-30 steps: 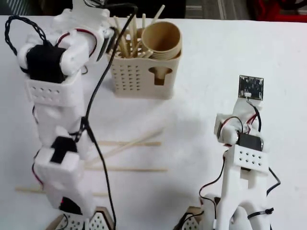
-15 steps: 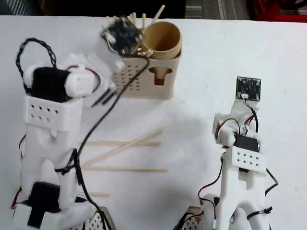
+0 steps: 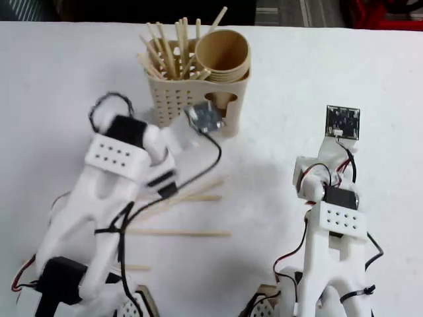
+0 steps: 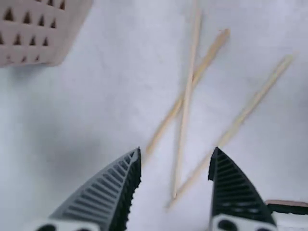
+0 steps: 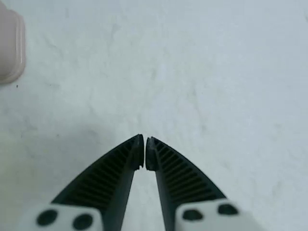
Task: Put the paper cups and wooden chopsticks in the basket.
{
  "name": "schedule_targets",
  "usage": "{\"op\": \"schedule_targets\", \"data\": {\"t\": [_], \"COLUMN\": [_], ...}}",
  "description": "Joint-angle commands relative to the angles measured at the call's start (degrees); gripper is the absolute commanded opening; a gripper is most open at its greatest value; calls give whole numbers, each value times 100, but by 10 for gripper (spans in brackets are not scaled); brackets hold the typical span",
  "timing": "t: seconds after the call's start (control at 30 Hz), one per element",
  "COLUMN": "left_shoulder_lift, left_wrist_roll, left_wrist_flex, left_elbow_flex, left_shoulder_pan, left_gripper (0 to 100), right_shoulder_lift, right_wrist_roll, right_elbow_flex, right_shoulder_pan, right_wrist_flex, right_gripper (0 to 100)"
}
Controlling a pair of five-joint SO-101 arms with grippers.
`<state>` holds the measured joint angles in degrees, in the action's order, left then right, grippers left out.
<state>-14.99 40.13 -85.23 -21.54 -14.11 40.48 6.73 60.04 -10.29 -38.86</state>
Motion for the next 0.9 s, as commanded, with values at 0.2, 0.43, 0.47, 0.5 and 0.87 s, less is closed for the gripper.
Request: {"op": "schedule_targets", "data": {"t": [0.2, 0.43, 0.47, 0.5, 0.87], "left_shoulder_lift": [-171, 875, 1182, 1516, 3943], "left_wrist_roll": [299, 255, 246, 246, -105], "left_wrist_flex": [1925, 2022, 2022, 2022, 738], "left_elbow_flex": [-1873, -1354, -1160, -967, 1371], "left_shoulder_pan": [-92, -119, -110, -101, -136], "left_gripper": [238, 238, 238, 236, 90], "right_shoulder_lift": [180, 180, 180, 180, 180], "right_wrist_roll": [9, 18, 18, 18, 18], "right_elbow_flex": [-35, -35, -35, -35, -35], "right_shoulder_pan": [66, 66, 66, 66, 57], "right_wrist_flex": [101, 101, 101, 101, 101], "right_gripper": [25, 25, 25, 25, 25]}}
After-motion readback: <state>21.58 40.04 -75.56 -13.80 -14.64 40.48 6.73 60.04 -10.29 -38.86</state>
